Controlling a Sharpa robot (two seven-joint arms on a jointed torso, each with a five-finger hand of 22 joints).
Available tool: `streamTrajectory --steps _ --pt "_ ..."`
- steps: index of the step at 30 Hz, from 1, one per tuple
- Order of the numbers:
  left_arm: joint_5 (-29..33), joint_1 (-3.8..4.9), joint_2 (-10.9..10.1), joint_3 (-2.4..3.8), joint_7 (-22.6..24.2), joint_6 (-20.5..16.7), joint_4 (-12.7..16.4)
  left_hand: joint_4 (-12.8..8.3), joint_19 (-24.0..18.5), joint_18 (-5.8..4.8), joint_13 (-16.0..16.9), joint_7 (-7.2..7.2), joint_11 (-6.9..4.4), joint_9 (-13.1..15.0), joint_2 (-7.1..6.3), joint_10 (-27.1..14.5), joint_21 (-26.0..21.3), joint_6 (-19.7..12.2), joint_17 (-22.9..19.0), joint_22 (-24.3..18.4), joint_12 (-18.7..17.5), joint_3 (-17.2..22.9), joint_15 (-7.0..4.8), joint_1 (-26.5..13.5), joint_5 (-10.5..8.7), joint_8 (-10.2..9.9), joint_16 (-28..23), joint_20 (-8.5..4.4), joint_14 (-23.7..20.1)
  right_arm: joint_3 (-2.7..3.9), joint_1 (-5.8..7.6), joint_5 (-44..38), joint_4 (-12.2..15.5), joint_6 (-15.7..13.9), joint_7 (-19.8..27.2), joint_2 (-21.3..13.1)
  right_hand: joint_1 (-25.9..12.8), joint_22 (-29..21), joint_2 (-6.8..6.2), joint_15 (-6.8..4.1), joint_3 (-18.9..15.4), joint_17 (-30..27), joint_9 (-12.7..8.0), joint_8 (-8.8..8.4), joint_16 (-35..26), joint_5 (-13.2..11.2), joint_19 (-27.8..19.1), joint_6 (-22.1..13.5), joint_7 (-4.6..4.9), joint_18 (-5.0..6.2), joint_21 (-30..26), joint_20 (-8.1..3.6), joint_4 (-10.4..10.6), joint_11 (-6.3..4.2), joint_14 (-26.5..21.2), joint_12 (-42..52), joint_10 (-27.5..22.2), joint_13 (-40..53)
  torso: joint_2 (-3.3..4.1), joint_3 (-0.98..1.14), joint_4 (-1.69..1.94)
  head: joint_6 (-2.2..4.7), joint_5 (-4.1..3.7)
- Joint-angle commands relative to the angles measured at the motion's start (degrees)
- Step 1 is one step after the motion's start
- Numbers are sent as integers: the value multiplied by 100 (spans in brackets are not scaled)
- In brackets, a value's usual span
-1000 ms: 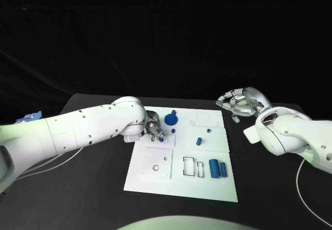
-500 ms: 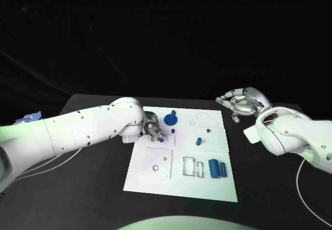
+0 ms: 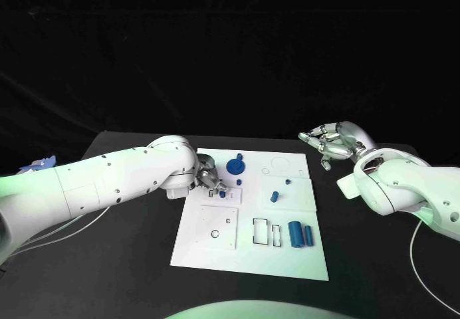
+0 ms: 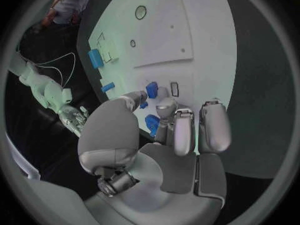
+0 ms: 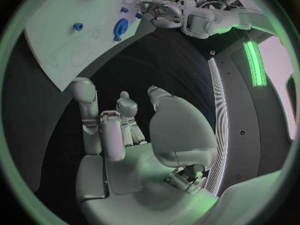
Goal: Assemble the parts on the task board
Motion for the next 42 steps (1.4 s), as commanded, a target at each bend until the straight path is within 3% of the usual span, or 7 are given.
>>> streamTrajectory --steps 1,6,12,17,28,37,42 --pt "126 3 -34 52 59 -192 96 1 24 -56 -13 -2 0 5 9 38 19 23 828 1 26 -52 -50 -49 -47 -30 19 -10 432 1 -7 8 -34 -22 7 8 -81 -4 14 -33 -64 362 -8 44 -39 -45 -15 -38 1 54 -26 -24 -4 0 300 16 -40 -3 0 2 14 12 -46" --pt "309 16 -134 176 70 -268 213 4 27 -61 -108 34 28 -21 -4 -42 26 -73 832 24 -46 -163 -30 -94 -172 -107 22 -9 431 0 -15 19 -89 -23 7 20 -111 -14 26 -33 -96 350 -11 53 -46 -56 -19 -44 2 57 -42 -24 -3 0 296 11 -50 -15 0 7 11 8 -10" --pt "380 56 -247 276 62 -302 237 -2 22 -60 -152 61 51 -56 10 -83 21 -135 822 18 -79 -208 -11 -71 -225 -183 17 -2 428 0 -23 34 -113 -15 10 23 -111 -14 26 -33 -96 350 -11 53 -46 -56 -19 -44 2 57 -42 -24 -3 0 296 11 -50 -15 -5 11 10 16 -19" --pt "311 162 -313 338 89 -246 72 -17 -5 -51 -240 122 103 -151 37 -166 -7 -216 784 -29 -142 -219 33 174 -166 -347 -1 27 415 -1 -25 38 -114 -5 4 16 -124 -11 31 -33 -112 351 -13 57 -46 -61 -17 -47 2 56 -41 -24 -5 0 297 18 -45 -8 3 3 5 34 -34" --pt "19 352 -156 359 244 -82 -557 -12 -39 -40 -374 210 177 -267 44 -284 -44 -339 776 -89 -239 -256 95 329 -157 -547 -6 68 409 -1 -26 40 -112 17 -2 22 -105 -10 43 -33 -123 356 -15 66 -45 -32 -15 -50 1 56 -45 -24 -16 -1 298 19 -47 -12 11 1 5 60 -41" --pt "-120 375 109 357 316 38 -1007 -10 -37 -42 -373 221 187 -283 53 -288 -41 -347 798 -80 -236 -261 103 346 -161 -571 4 75 415 -1 -26 39 -104 27 2 33 -76 -6 57 -34 -138 355 -19 79 -46 18 -10 -56 0 55 -47 -25 -19 -2 298 26 -46 -10 8 -2 15 60 -38" --pt "-169 374 296 318 330 193 -1300 -8 -40 -40 -394 231 196 -295 49 -306 -44 -355 805 -86 -250 -274 111 352 -170 -590 7 82 417 -1 -27 38 -105 36 5 41 -61 -9 64 -35 -145 354 -21 85 -47 46 -11 -58 -1 56 -55 -25 -20 -2 298 27 -47 -12 10 -5 8 62 -20"
